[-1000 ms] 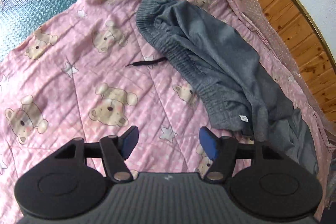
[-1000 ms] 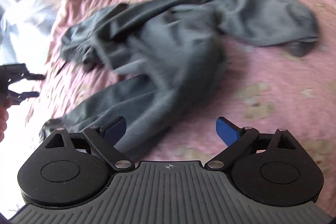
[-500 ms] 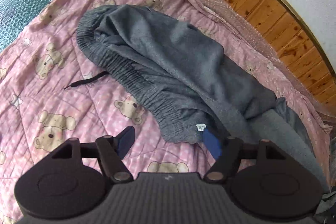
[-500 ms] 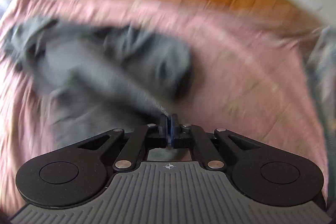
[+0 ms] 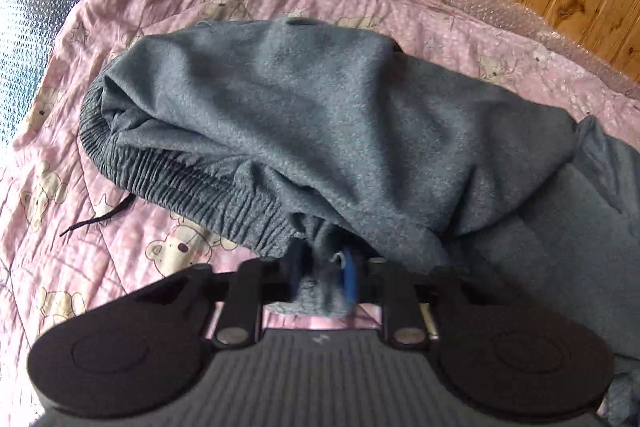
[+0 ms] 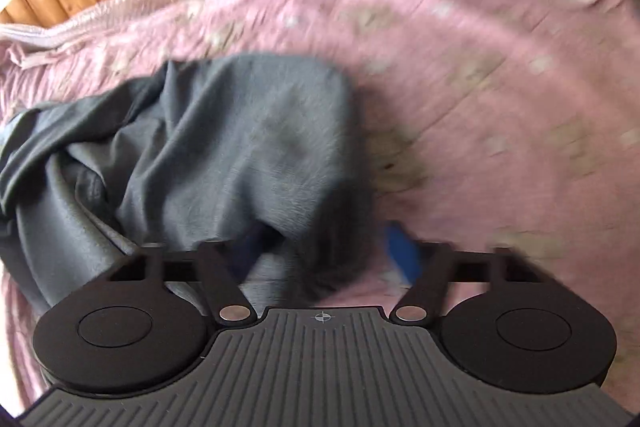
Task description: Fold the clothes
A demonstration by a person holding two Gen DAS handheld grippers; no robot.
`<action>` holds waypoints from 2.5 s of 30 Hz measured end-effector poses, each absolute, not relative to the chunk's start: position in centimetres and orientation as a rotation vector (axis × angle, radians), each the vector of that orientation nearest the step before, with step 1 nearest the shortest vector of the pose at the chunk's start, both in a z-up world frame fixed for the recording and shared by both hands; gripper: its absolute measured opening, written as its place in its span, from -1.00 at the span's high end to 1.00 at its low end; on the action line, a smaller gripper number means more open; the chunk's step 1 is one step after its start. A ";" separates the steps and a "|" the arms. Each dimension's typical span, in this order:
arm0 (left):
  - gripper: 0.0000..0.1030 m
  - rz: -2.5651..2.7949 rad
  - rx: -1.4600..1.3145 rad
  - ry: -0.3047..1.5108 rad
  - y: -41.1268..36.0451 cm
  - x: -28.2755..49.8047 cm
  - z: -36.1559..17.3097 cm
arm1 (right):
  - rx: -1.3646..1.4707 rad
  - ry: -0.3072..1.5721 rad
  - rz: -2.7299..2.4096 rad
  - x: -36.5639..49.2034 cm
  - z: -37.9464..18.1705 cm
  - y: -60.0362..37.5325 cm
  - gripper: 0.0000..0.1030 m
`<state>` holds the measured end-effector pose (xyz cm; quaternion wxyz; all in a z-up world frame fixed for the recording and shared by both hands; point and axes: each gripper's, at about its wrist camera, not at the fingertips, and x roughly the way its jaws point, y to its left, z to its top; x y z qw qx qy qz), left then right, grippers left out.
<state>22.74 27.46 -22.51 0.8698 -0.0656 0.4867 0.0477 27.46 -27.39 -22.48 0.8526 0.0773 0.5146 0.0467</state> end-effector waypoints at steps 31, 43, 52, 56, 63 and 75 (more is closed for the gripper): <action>-0.43 0.146 0.004 1.090 35.9 28.0 -18.0 | 0.151 1.158 -0.224 30.2 -22.1 -43.5 -0.64; 0.98 0.247 0.060 1.110 35.1 31.9 -19.7 | 0.091 0.625 0.034 24.5 -8.5 -46.4 0.91; 0.68 0.213 0.049 1.116 35.9 30.9 -21.1 | 0.101 1.038 -0.210 20.0 -20.3 -49.8 0.00; 0.18 0.204 0.071 1.125 35.8 30.9 -22.0 | 0.137 0.921 -0.180 21.8 -18.9 -48.3 -0.75; 0.93 0.212 0.200 1.147 34.2 32.6 -23.8 | 0.007 1.154 -0.164 30.4 -24.6 -46.8 0.29; 0.82 0.502 0.151 0.999 38.2 40.8 -18.1 | 0.018 0.870 -0.263 38.4 -17.8 -44.1 0.74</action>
